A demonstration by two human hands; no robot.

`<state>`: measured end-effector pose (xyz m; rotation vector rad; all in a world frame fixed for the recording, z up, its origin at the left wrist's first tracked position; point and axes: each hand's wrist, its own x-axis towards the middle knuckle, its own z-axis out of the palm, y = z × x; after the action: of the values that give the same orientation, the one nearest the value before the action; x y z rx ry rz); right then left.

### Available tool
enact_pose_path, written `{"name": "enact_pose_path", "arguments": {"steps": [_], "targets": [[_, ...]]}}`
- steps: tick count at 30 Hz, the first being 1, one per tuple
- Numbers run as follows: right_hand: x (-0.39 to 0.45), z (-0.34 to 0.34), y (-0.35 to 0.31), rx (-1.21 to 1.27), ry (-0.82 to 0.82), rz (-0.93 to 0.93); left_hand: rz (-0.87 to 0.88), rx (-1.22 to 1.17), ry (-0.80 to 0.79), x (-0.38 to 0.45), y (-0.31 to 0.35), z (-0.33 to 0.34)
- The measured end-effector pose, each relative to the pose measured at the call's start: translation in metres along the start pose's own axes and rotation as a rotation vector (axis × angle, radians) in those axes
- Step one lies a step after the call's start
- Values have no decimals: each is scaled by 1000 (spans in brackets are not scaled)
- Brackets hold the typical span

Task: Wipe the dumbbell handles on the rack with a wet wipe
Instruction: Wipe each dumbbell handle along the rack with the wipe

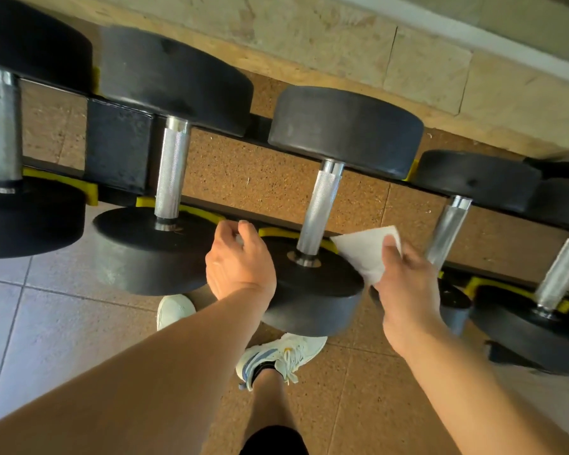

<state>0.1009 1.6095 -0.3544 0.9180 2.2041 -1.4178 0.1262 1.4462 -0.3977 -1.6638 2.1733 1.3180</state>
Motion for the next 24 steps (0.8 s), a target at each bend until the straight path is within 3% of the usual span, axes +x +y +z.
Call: {"name": "enact_pose_path", "arguments": {"steps": [2, 5, 10, 14, 16, 19, 21, 24], "targets": [[11, 17, -15, 245, 192, 233, 2, 2, -5, -1, 1, -1], [26, 58, -53, 228, 130, 220, -1, 10, -10, -1, 2, -1], [7, 81, -52, -500, 78, -156, -3, 30, -2, 1, 1, 1], [-17, 51, -20, -1052, -289, -225, 6, 42, 1, 1, 1, 0], [-14, 36, -22, -1018, -388, -164, -2, 50, -9, 1, 3, -1], [6, 29, -34, -550, -221, -125, -1, 45, -19, 0, 3, -1], [12, 35, -40, -437, -52, -350, 8, 41, -17, 0, 3, -1], [23, 44, -25, -783, -143, -942, 18, 37, -5, -1, 3, 0]]}}
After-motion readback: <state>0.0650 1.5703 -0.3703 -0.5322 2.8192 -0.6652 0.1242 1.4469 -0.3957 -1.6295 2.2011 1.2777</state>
